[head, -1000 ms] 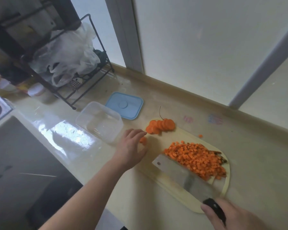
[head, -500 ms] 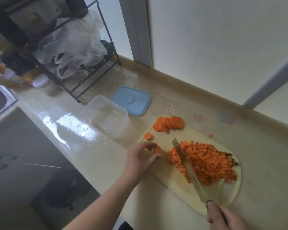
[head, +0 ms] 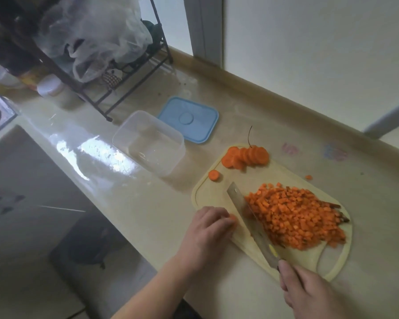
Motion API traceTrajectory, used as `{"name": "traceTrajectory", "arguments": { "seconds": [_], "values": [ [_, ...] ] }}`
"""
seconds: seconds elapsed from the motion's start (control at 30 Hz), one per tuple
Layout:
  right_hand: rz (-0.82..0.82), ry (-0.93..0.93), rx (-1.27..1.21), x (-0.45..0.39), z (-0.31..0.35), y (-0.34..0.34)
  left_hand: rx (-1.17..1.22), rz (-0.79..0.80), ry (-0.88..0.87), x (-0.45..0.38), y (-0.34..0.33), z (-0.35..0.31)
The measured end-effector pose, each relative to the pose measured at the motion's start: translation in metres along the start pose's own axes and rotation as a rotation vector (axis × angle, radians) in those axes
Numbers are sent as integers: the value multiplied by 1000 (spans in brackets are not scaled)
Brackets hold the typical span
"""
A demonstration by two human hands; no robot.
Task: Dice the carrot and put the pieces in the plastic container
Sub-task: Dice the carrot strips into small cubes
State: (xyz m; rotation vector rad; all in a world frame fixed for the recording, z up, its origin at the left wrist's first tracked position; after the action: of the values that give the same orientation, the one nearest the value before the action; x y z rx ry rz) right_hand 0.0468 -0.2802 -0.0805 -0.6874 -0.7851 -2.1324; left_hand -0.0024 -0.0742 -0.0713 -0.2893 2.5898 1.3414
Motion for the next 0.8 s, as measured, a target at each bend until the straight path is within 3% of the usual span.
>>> {"name": "traceTrajectory", "arguments": {
  "seconds": [0.2,0.37,0.53,0.67,0.8],
  "values": [
    [18,24,209,2,10,-7,40,74,-59,-4,-11,-6],
    [0,40,204,9,8,-6,25,111,-83,-4,-13,-3],
    [-141,127,161,18,5,3,42,106,-112,-6,-9,-4],
    [-50,40,237,3,5,-3,57,108,-111,-5,-9,-3],
    [-40,127,275,-13,21,-2,55,96,-100,-7,-3,-7]
  ]
}}
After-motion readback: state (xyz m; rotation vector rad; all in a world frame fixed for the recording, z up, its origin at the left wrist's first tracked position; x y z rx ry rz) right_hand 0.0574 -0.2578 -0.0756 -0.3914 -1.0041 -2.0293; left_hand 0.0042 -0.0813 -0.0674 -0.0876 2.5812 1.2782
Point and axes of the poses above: each hand's wrist, its own x-axis away from the middle knuckle, its own y-axis out of the back of the hand, z = x × y, the point moved 10 cm from there along -x, towards the middle knuckle, and after that the axes turned 12 degrees about z, right-handed, at the moved point
